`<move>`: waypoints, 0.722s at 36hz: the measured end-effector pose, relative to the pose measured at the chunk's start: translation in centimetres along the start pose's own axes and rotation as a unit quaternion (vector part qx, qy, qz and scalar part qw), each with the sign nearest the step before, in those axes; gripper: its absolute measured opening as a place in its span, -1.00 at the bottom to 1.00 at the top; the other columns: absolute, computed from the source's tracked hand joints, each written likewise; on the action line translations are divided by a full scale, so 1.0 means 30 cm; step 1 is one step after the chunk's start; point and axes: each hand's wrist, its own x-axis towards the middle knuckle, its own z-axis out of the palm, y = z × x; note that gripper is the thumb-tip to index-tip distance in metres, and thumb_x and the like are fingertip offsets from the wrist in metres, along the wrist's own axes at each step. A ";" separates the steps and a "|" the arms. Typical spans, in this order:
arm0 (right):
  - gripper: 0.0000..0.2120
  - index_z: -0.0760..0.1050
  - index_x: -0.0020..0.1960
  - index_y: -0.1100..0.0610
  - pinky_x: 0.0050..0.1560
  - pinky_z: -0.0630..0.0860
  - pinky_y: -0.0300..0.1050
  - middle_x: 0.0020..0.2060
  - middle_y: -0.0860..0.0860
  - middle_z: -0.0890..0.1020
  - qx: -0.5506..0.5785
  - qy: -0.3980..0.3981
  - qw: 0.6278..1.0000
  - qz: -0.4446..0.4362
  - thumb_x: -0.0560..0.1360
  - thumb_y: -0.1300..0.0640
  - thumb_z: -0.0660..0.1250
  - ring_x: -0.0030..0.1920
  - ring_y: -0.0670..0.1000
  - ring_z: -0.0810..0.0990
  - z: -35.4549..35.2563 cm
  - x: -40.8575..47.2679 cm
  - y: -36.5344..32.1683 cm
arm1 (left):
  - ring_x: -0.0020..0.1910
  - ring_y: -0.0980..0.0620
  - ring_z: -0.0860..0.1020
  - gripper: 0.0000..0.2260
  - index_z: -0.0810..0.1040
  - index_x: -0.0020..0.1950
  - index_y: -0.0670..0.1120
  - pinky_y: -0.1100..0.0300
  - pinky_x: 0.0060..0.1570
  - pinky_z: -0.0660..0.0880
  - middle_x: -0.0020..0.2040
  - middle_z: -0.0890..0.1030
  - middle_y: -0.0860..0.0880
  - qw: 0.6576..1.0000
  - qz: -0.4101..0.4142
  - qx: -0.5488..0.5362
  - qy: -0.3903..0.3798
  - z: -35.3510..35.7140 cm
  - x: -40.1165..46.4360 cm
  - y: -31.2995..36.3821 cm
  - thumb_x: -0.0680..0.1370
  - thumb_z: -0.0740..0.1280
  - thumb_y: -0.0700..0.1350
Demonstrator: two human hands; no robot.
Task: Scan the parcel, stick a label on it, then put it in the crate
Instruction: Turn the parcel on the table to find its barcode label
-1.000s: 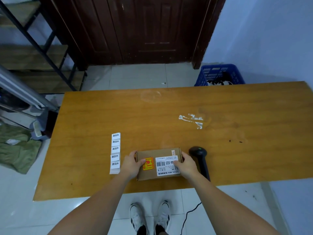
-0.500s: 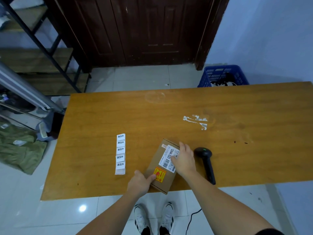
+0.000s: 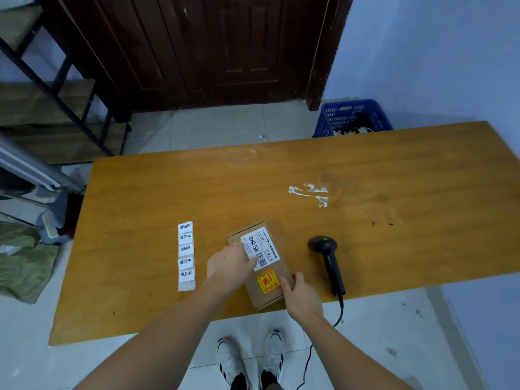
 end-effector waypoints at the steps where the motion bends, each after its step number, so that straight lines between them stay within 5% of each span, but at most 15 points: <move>1: -0.63 0.38 0.26 0.02 -0.01 0.66 0.10 -0.04 0.00 0.63 -0.003 -0.007 1.000 -0.010 0.67 -0.23 0.09 -0.04 0.08 0.66 -0.003 0.006 -0.001 | -0.06 0.04 0.56 -0.69 0.53 0.12 0.03 0.12 -0.21 0.56 0.01 0.58 0.04 0.999 0.027 -0.008 0.017 -0.020 0.029 -0.003 0.57 0.35 0.24; 4: -0.65 0.39 0.28 0.02 0.00 0.67 0.12 -0.04 0.01 0.65 0.006 -0.025 0.999 -0.023 0.68 -0.20 0.11 -0.06 0.09 0.66 -0.021 0.030 -0.007 | 0.39 -0.12 0.43 -0.46 0.34 0.50 0.00 -0.08 0.29 0.52 0.49 0.38 -0.11 0.997 0.079 -0.003 -0.026 -0.049 0.100 -0.019 0.58 0.40 0.12; 7: -0.59 0.38 0.38 0.06 0.08 0.60 0.09 0.14 0.09 0.66 0.025 -0.024 0.999 -0.014 0.67 -0.18 0.16 0.04 0.12 0.62 -0.054 0.068 -0.019 | 0.59 -0.22 0.23 -0.31 0.13 0.65 0.03 -0.21 0.49 0.34 0.68 0.10 -0.15 0.993 0.075 0.015 -0.088 -0.037 0.116 -0.052 0.61 0.38 0.11; 12: -0.49 0.26 0.52 0.12 0.26 0.54 0.14 0.32 0.18 0.59 0.118 -0.017 0.993 -0.003 0.64 0.03 0.33 0.28 0.24 0.58 -0.128 0.136 -0.065 | 0.32 -0.15 0.46 -0.29 0.23 0.55 0.03 -0.09 0.24 0.54 0.38 0.43 -0.12 0.999 0.026 0.017 -0.039 0.008 0.032 -0.105 0.52 0.42 0.25; 17: -0.32 0.15 0.61 0.10 0.35 0.53 0.14 0.40 0.16 0.55 0.109 -0.024 0.992 -0.053 0.60 0.13 0.40 0.37 0.21 0.55 -0.173 0.159 -0.108 | 0.08 -0.14 0.61 -0.28 0.21 0.48 0.13 0.03 -0.02 0.56 0.19 0.44 -0.07 0.996 -0.038 -0.064 -0.040 0.069 -0.087 -0.142 0.46 0.43 0.36; 23: -0.41 0.27 0.57 0.03 0.29 0.55 -0.01 0.37 0.03 0.58 0.077 -0.024 0.987 -0.139 0.61 0.15 0.40 0.34 0.06 0.56 -0.179 0.130 -0.117 | 0.14 -0.16 0.62 -0.20 0.13 0.54 0.11 -0.05 0.08 0.56 0.19 0.50 -0.08 0.991 -0.061 -0.115 -0.044 0.114 -0.131 -0.176 0.45 0.43 0.36; 26: -0.57 0.43 0.42 0.03 0.18 0.60 -0.08 0.28 -0.02 0.60 0.039 0.102 0.979 -0.169 0.58 0.17 0.41 0.24 0.00 0.60 -0.207 0.103 -0.093 | 0.16 -0.16 0.62 -0.17 0.07 0.55 0.10 -0.06 0.09 0.57 0.21 0.53 -0.08 0.988 -0.064 -0.130 -0.045 0.117 -0.124 -0.179 0.46 0.45 0.32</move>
